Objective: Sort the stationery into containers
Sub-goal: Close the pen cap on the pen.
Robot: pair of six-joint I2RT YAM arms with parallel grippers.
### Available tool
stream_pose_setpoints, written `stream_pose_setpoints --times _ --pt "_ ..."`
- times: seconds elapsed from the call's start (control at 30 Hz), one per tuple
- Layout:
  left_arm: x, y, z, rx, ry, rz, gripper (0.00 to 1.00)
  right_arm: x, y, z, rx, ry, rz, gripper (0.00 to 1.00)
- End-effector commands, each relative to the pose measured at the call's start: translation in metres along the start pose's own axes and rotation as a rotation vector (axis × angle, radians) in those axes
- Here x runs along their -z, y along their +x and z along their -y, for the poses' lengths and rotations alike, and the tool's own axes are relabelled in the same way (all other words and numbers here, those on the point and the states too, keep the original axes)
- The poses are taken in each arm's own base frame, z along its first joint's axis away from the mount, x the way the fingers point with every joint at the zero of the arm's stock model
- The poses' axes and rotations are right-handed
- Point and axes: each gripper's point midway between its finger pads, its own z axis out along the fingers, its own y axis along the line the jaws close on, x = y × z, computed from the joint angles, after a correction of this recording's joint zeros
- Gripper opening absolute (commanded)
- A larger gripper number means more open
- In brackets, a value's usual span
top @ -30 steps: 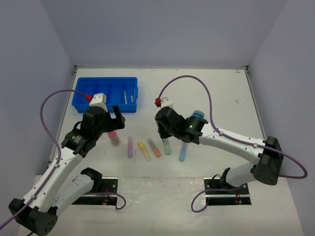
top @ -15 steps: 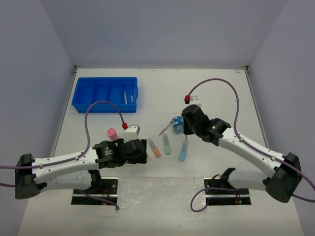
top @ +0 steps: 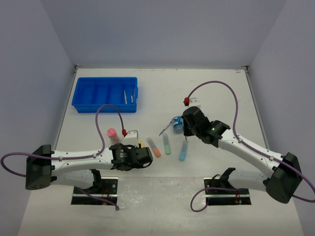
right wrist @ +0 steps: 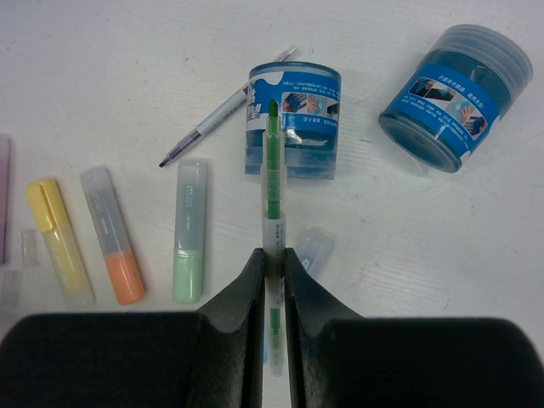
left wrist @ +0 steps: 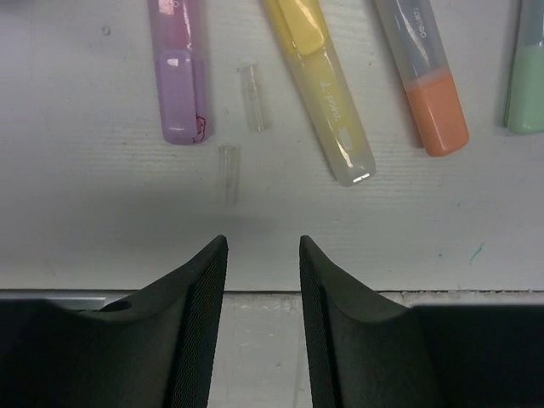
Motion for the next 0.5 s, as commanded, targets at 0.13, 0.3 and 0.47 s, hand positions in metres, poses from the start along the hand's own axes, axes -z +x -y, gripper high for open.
stream_pose_setpoints --times 0.13,0.3,0.47 --pt "0.000 -0.019 -0.018 0.283 -0.199 0.095 0.42 0.002 -0.010 -0.005 -0.005 -0.036 0.047 0.00" --pt "-0.013 -0.024 -0.016 0.260 -0.226 0.072 0.42 0.004 -0.010 -0.005 -0.007 -0.043 0.054 0.00" --pt "-0.032 -0.019 -0.018 0.219 -0.215 0.025 0.41 0.007 -0.011 -0.004 -0.010 -0.049 0.064 0.00"
